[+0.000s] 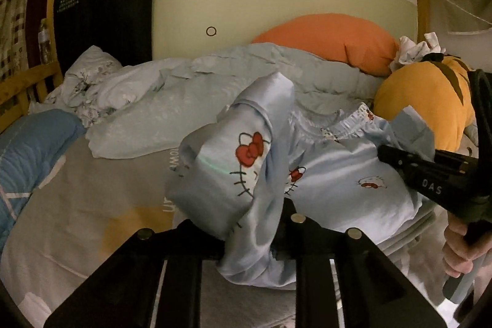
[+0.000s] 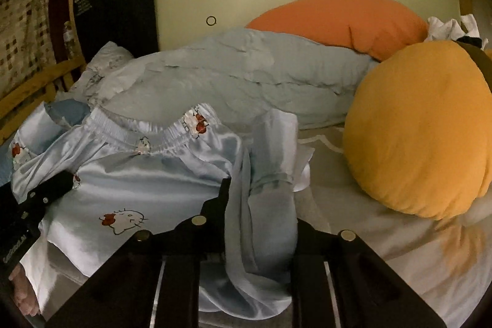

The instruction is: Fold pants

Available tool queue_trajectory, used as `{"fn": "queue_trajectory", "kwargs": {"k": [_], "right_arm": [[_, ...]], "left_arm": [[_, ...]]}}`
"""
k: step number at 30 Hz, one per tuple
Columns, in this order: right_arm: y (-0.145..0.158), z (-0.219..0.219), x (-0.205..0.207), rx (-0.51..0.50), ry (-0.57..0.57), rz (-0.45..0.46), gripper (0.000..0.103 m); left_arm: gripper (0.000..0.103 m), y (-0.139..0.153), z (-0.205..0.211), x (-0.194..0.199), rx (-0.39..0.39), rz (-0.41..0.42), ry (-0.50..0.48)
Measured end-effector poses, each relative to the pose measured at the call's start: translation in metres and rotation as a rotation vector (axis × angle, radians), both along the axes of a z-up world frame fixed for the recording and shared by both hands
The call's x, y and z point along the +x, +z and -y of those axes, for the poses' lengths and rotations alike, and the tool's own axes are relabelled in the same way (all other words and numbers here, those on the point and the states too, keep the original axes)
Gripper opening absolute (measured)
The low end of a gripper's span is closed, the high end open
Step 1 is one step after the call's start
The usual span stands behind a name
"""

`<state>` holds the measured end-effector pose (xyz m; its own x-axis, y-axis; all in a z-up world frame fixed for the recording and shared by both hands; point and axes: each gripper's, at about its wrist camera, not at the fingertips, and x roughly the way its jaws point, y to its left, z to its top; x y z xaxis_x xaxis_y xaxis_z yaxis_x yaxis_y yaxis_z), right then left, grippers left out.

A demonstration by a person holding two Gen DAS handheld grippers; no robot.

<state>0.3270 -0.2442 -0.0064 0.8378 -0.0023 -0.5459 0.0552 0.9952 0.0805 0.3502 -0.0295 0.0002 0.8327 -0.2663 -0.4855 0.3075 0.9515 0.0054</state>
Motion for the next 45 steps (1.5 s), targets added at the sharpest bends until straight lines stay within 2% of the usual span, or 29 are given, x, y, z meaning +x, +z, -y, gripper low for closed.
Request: {"fn": "queue_trajectory", "kwargs": {"k": [4, 10, 12, 13, 14, 15, 16, 17, 20, 22, 23, 26, 31, 36, 39, 41, 43, 45], "right_arm": [[0.001, -0.003, -0.005, -0.013, -0.008, 0.006, 0.023], [0.006, -0.002, -0.008, -0.013, -0.005, 0.009, 0.024], [0.007, -0.002, -0.010, -0.023, -0.011, 0.013, 0.028], [0.008, -0.002, -0.010, -0.033, -0.020, 0.020, 0.037], [0.009, -0.002, -0.011, -0.039, -0.031, 0.025, 0.052], [0.010, -0.001, -0.012, -0.043, -0.042, 0.036, 0.063], [0.012, 0.001, -0.014, -0.039, -0.052, 0.054, 0.085], [0.015, 0.004, -0.017, -0.031, -0.062, 0.082, 0.095], [0.026, 0.012, -0.028, -0.006, -0.091, 0.142, 0.099], [0.034, 0.015, -0.034, 0.001, -0.087, 0.166, 0.102], [0.038, 0.016, -0.037, -0.001, -0.085, 0.180, 0.102], [0.052, 0.016, -0.049, -0.019, -0.089, 0.219, 0.102], [0.084, 0.013, -0.077, -0.028, -0.088, 0.303, 0.102], [0.112, 0.015, -0.121, 0.016, -0.073, 0.358, 0.102], [0.121, 0.017, -0.152, -0.010, -0.090, 0.369, 0.102], [0.123, 0.019, -0.176, 0.006, -0.098, 0.386, 0.102], [0.126, 0.020, -0.197, 0.016, -0.081, 0.386, 0.102], [0.125, 0.024, -0.226, 0.040, -0.098, 0.407, 0.102]], "left_arm": [[0.026, 0.000, -0.002, 0.000, -0.009, 0.002, 0.005], [0.032, 0.001, -0.003, 0.001, -0.010, 0.005, 0.014], [0.035, 0.001, -0.003, 0.000, -0.002, 0.013, 0.022], [0.041, 0.002, -0.003, 0.000, 0.002, 0.019, 0.029], [0.046, 0.003, -0.004, -0.001, 0.007, 0.025, 0.039], [0.061, 0.004, -0.005, -0.002, 0.012, 0.036, 0.054], [0.077, 0.005, -0.007, -0.003, 0.019, 0.051, 0.074], [0.082, 0.007, -0.009, -0.005, 0.024, 0.072, 0.091], [0.087, 0.016, -0.015, -0.012, 0.015, 0.113, 0.089], [0.100, 0.024, -0.016, -0.018, 0.015, 0.142, 0.080], [0.101, 0.029, -0.017, -0.021, 0.020, 0.157, 0.073], [0.102, 0.048, -0.021, -0.036, 0.014, 0.215, 0.058], [0.102, 0.085, -0.032, -0.064, -0.080, 0.270, 0.057], [0.102, 0.113, -0.036, -0.111, -0.081, 0.320, 0.069], [0.102, 0.122, -0.038, -0.136, -0.109, 0.311, 0.056], [0.102, 0.124, -0.037, -0.154, -0.104, 0.321, 0.047], [0.102, 0.123, -0.037, -0.173, -0.100, 0.335, 0.046], [0.102, 0.114, -0.044, -0.194, -0.131, 0.328, 0.054]]}}
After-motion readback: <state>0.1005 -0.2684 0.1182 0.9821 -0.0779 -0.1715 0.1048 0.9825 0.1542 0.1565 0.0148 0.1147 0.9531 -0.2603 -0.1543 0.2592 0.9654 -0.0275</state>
